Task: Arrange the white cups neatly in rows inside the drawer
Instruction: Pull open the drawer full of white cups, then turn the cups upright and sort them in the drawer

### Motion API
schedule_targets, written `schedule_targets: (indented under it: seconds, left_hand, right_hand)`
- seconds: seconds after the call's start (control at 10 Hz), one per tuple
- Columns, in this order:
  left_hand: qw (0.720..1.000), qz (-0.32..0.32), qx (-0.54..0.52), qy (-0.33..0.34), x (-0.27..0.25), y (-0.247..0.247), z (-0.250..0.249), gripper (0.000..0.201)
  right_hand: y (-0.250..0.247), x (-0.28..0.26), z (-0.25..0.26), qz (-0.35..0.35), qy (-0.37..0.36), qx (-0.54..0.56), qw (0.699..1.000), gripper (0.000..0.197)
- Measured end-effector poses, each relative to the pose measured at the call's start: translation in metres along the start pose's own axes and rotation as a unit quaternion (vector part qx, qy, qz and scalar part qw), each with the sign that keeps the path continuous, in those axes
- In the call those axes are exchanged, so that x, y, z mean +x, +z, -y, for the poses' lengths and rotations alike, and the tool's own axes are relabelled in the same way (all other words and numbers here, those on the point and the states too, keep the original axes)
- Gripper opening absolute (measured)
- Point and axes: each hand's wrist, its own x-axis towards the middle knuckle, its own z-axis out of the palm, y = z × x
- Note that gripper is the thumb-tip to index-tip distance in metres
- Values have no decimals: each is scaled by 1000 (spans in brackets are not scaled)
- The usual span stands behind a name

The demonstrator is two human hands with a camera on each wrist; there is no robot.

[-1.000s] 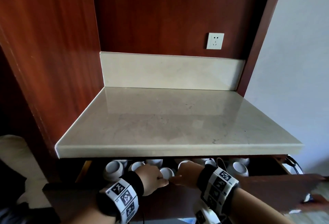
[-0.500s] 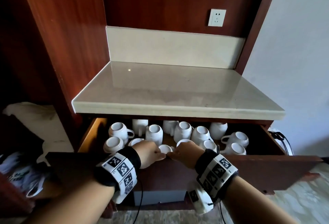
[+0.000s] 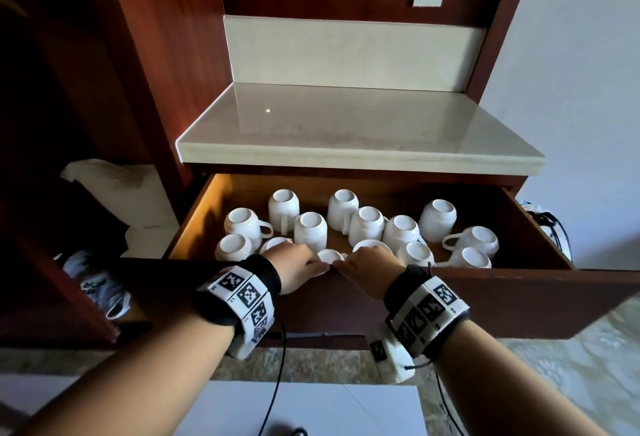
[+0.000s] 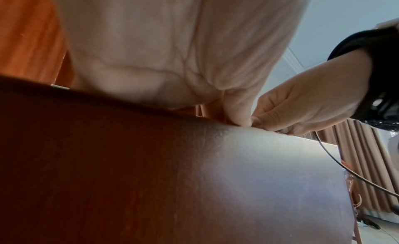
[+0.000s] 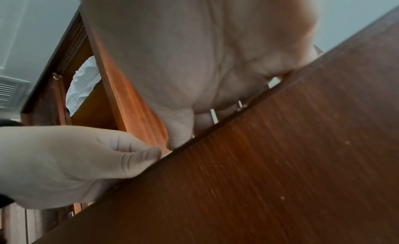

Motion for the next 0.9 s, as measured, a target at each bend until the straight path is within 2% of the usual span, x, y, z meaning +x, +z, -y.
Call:
schedule_targets:
  seconds: [0.1,0.2,0.3,0.4,0.5,0.6,0.7,0.8,0.9]
  left_hand:
    - [1000,-2,2,-6,-7,4,-1,51]
    - [1000,-10,8,-13,-16,5,-6,51]
    - [1000,13,0,-6,-21,2,-11,49]
    - [998,59,-11,6,-28,-17,-4,49]
    - [996,80,-32,20,-39,-68,22,43]
    - [998,39,-47,21,-54,-135,56,58]
    - [997,-5,-64,-35,-59,-180,100,59]
    - [993,-4,-98,-69,-50,-201,145,66]
    - [992,28,-69,-99,-26,-193,184,44]
  right_hand:
    - [8,-6,2,-33,82,96,991,39]
    - [13,-7,2,-2,-6,-33,999,30]
    - [16,-14,0,29,-40,-86,995,37]
    - [6,-24,7,27,-55,-86,994,34]
    - [-39,-35,5,2,-55,-32,998,42]
    - [-121,-47,9,4,-42,-8,999,43]
    - [-184,-28,17,-25,-44,-22,998,44]
    - [-214,17,41,-48,-76,-43,995,49]
    - [-207,80,62,-38,-117,-84,989,47]
